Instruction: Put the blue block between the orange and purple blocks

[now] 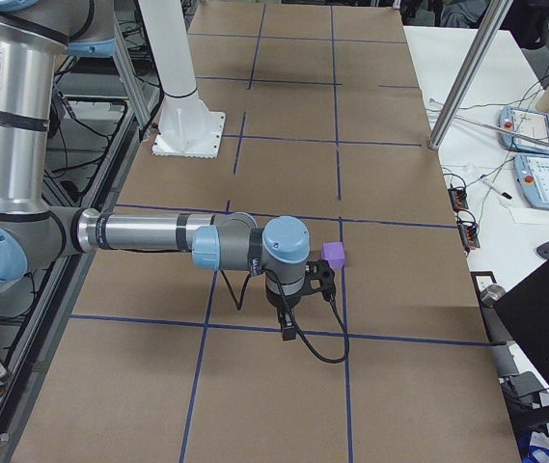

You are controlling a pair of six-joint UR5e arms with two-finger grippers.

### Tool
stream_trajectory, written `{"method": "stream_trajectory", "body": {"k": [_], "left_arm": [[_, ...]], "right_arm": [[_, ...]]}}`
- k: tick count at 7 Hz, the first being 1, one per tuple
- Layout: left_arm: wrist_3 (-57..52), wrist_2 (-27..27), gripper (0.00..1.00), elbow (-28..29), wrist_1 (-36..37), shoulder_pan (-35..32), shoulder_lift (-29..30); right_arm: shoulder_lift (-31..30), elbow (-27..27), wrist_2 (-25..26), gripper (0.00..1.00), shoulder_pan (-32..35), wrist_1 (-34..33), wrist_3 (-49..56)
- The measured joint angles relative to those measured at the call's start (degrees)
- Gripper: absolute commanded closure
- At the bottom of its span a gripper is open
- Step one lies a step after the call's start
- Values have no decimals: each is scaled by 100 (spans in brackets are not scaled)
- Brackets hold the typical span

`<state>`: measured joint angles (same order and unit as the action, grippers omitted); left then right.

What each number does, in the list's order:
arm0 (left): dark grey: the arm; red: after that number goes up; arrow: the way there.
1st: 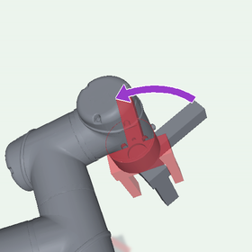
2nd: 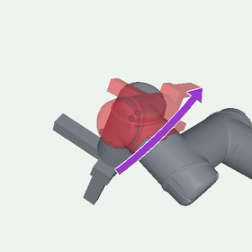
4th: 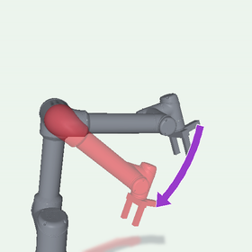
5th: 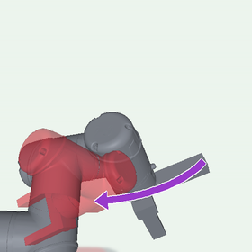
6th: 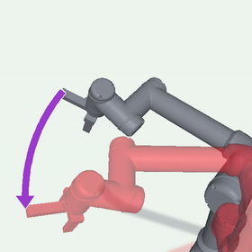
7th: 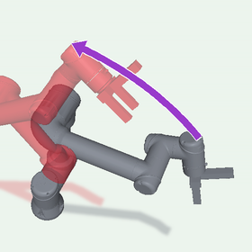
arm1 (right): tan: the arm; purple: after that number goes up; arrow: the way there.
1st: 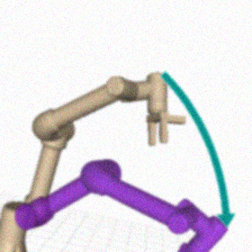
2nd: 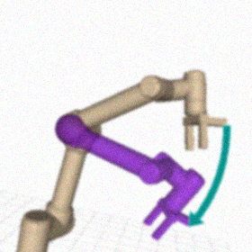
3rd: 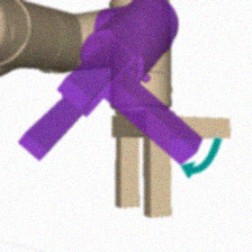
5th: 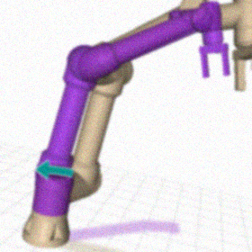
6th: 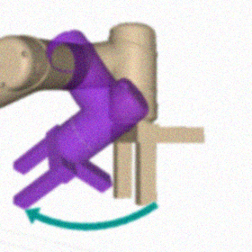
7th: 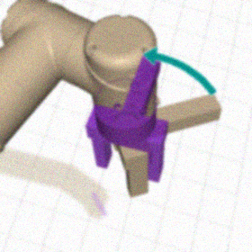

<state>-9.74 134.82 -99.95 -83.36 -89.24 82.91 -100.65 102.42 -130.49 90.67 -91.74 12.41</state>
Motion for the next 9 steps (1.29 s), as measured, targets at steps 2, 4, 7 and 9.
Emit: {"method": "stream_trajectory", "body": {"k": [2,4,7,9], "left_arm": [[-4,-62,0,-48,22,4,-125],[-9,-177,0,-62,9,10,-196],[-10,-209,0,-74,5,12,-213],[-10,-210,0,-77,4,12,-214]], "right_arm": [[-12,-30,4,0,3,-9,-14],[-16,-44,-1,0,3,-10,-19],[-16,-69,-50,0,3,-11,-18],[-37,-72,-156,0,4,-11,-12]]}}
